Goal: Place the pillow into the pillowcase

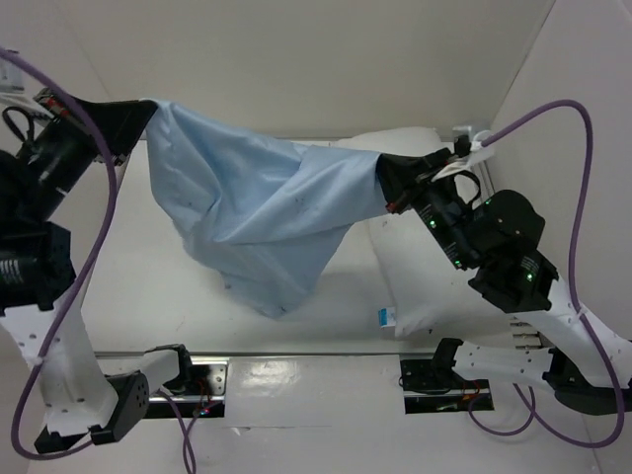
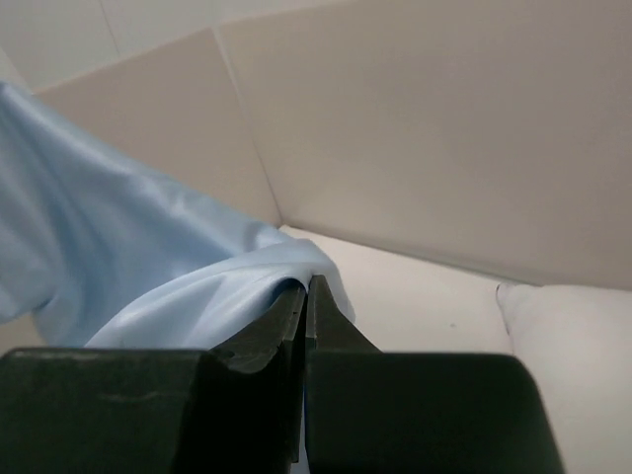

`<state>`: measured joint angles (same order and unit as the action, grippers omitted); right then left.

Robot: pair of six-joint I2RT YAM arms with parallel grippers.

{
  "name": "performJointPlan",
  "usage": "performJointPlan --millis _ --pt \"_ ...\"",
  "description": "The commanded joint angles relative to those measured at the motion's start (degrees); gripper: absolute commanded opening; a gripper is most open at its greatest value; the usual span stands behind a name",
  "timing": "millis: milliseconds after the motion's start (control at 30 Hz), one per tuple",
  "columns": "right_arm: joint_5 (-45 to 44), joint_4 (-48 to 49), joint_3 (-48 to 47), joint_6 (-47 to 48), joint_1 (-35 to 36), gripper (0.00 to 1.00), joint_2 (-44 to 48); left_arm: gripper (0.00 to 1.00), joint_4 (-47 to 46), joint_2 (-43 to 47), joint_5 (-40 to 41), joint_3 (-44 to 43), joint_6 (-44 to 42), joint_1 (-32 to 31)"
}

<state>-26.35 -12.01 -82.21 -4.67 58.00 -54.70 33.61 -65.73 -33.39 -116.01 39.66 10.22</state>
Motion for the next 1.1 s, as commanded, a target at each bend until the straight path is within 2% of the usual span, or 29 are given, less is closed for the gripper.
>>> performJointPlan --millis 0,133,233,333,433,533,567,667,700,733,767,800,833,867,933,1000,1033,1067 --pt "-3.09 2.69 -3.48 2.38 0.45 0.00 0.47 0.00 -2.93 -0.10 -0.63 -3.43 2.09 0.24" --pt "-11.32 8.13 -4.18 6.32 0.45 0.00 -2.42 0.00 -2.93 -0.70 2.87 -2.39 2.09 0.24" --pt "-17.48 13.23 -6.37 11.95 0.45 0.00 -8.74 0.00 -1.79 -1.94 6.13 1.91 2.09 0.24" --pt "-19.62 16.93 -9.53 16.79 0.45 0.00 -17.70 0.00 -2.40 -4.13 9.47 9.02 2.09 0.24" --pt "-12.70 15.28 -13.74 14.35 -4.28 0.00 -27.11 0.00 -3.89 -6.94 14.56 15.53 0.77 0.24" --pt "2.57 13.07 -17.27 6.09 -14.38 0.00 -36.42 0.00 -5.12 -11.77 19.84 19.32 -0.02 0.77" --pt "11.06 13.07 -18.23 2.94 -16.84 0.00 -39.06 0.00 -5.13 -13.52 20.46 19.33 -0.54 1.29" --pt "20.62 12.54 -24.90 0.72 -22.13 0.00 -52.14 0.00 -4.61 -21.61 21.95 20.72 -0.55 2.53" --pt "22.64 11.15 -30.75 -0.51 -23.44 0.00 -60.10 0.01 -4.60 -23.80 22.66 20.73 -0.55 3.66" --pt "24.83 9.48 -34.73 -1.22 -24.24 0.00 -64.35 0.11 -3.03 -28.52 22.66 19.95 -0.55 3.67" --pt "27.64 6.85 -39.64 -2.01 -24.77 0.08 -68.74 0.21 -0.23 -30.75 23.62 18.98 -1.07 3.67" --pt "29.32 -0.31 -45.17 -3.32 -25.30 0.19 -76.97 0.34 1.53 -32.94 24.24 16.36 -1.60 4.28" --pt "30.64 -3.69 -55.06 -3.85 -26.00 0.33 -79.92 0.55 3.38 -34.62 24.77 15.21 -2.21 4.28" --pt "32.13 -6.16 -57.77 -3.86 -26.01 0.58 -81.78 0.63 4.53 -36.38 25.38 14.59 -2.74 4.28" --pt "30.66 -5.85 -56.32 -3.86 -26.01 0.77 -79.45 0.74 4.54 -35.61 27.40 15.80 -3.45 4.28" --pt "29.52 -0.77 -44.13 -4.38 -26.61 0.90 -71.31 0.77 4.54 -33.25 28.19 17.99 -4.24 4.28" --pt "29.51 -0.13 -37.38 -5.34 -26.62 0.92 -68.81 0.77 4.54 -32.27 28.90 18.96 -5.02 3.76" --pt "29.51 -0.64 -35.14 -6.22 -27.32 0.93 -66.96 0.77 4.54 -31.48 29.60 19.67 -5.55 3.76"
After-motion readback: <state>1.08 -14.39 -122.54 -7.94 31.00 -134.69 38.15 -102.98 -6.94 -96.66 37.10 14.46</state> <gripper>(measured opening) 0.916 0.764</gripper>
